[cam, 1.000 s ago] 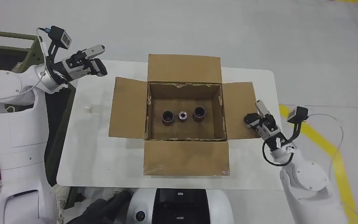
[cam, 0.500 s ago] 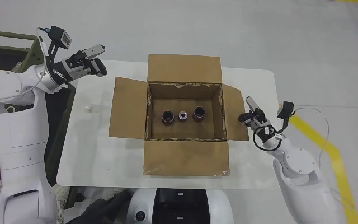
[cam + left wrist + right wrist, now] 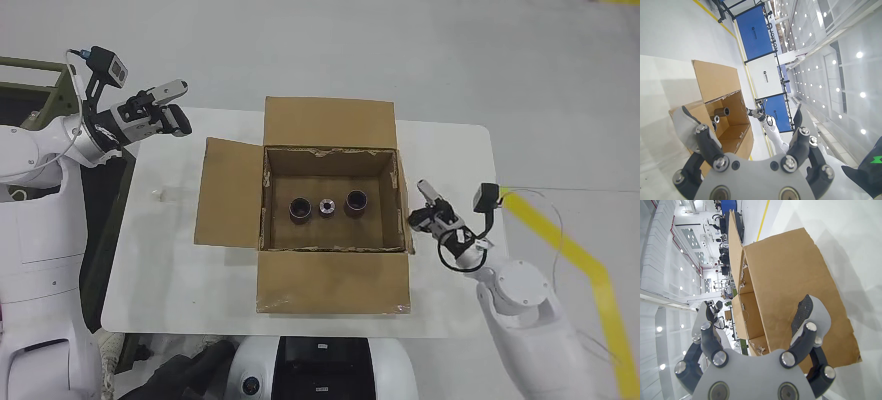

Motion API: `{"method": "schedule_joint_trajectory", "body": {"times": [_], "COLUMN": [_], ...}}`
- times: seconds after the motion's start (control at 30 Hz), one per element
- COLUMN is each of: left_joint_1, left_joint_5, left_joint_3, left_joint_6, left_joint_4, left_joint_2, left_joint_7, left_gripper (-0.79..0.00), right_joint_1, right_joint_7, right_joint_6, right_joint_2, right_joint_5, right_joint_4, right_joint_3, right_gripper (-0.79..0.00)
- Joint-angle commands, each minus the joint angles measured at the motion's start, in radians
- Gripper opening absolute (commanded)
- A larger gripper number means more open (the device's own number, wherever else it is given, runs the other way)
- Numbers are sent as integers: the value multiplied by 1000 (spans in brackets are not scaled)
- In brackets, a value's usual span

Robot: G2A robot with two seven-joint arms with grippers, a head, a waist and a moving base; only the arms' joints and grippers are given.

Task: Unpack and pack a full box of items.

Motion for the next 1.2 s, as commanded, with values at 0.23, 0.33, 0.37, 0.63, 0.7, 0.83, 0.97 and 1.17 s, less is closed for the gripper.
{"method": "schedule_joint_trajectory", "body": {"times": [0.23, 0.33, 0.37, 0.63, 0.7, 0.83, 0.97, 1.17], "left_joint_1": [0, 0, 0, 0, 0, 0, 0, 0], "left_joint_5": [0, 0, 0, 0, 0, 0, 0, 0], "left_joint_3": [0, 0, 0, 0, 0, 0, 0, 0], "left_joint_6": [0, 0, 0, 0, 0, 0, 0, 0], "left_joint_4": [0, 0, 0, 0, 0, 0, 0, 0], "left_joint_2": [0, 0, 0, 0, 0, 0, 0, 0], "left_joint_7": [0, 0, 0, 0, 0, 0, 0, 0], "left_gripper": [0, 0, 0, 0, 0, 0, 0, 0], "right_joint_1": [1, 8, 11, 11, -5, -41, -60, -24], "right_joint_7": [35, 33, 34, 2, -15, -31, -18, 39], "right_joint_6": [19, 21, 22, 29, 34, 49, 77, 133], "right_joint_2": [-2, -4, -5, -5, -3, 3, 9, 12], "right_joint_5": [-18, -24, -26, -52, -70, -101, -145, -236], "right_joint_4": [-32, -34, -33, -46, -72, -150, -239, -322], "right_joint_3": [-43, -58, -63, -56, -40, -2, 21, -20], "right_gripper": [0, 0, 0, 0, 0, 0, 0, 0]}}
